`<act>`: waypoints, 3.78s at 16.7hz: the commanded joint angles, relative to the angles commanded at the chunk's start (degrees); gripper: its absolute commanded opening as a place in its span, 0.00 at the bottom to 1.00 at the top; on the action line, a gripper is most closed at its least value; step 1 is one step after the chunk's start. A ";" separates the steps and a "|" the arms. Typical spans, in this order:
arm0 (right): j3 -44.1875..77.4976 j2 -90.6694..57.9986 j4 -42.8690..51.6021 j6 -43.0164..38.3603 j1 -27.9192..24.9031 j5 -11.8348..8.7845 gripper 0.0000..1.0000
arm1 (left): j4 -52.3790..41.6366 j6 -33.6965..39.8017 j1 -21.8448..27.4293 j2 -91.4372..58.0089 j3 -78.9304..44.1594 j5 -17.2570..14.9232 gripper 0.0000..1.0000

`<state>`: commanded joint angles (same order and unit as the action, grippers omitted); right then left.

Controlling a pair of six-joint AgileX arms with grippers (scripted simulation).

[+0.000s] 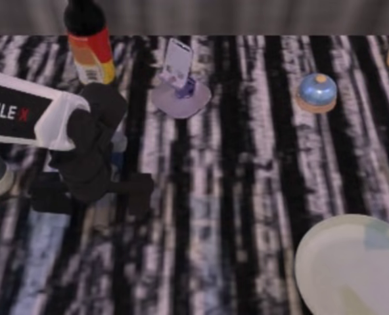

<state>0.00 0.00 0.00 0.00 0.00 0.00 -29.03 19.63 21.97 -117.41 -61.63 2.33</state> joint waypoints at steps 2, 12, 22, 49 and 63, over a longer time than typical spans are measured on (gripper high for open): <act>0.00 0.00 0.00 0.00 0.00 0.00 1.00 | 0.00 0.00 0.00 0.00 0.00 0.00 0.62; 0.00 0.00 0.00 0.00 0.00 0.00 1.00 | 0.00 0.00 0.00 0.00 0.00 0.00 0.00; 0.00 0.00 0.00 0.00 0.00 0.00 1.00 | 0.91 -0.80 0.16 2.91 -0.74 -0.38 0.00; 0.00 0.00 0.00 0.00 0.00 0.00 1.00 | 81.39 -20.67 -2.35 24.07 21.14 -28.80 0.00; 0.00 0.00 0.00 0.00 0.00 0.00 1.00 | 78.28 -20.62 14.35 27.61 18.53 -10.95 0.00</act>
<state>0.00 0.00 0.00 0.00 0.00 0.00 49.25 -0.99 36.32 -89.80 -43.10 -8.62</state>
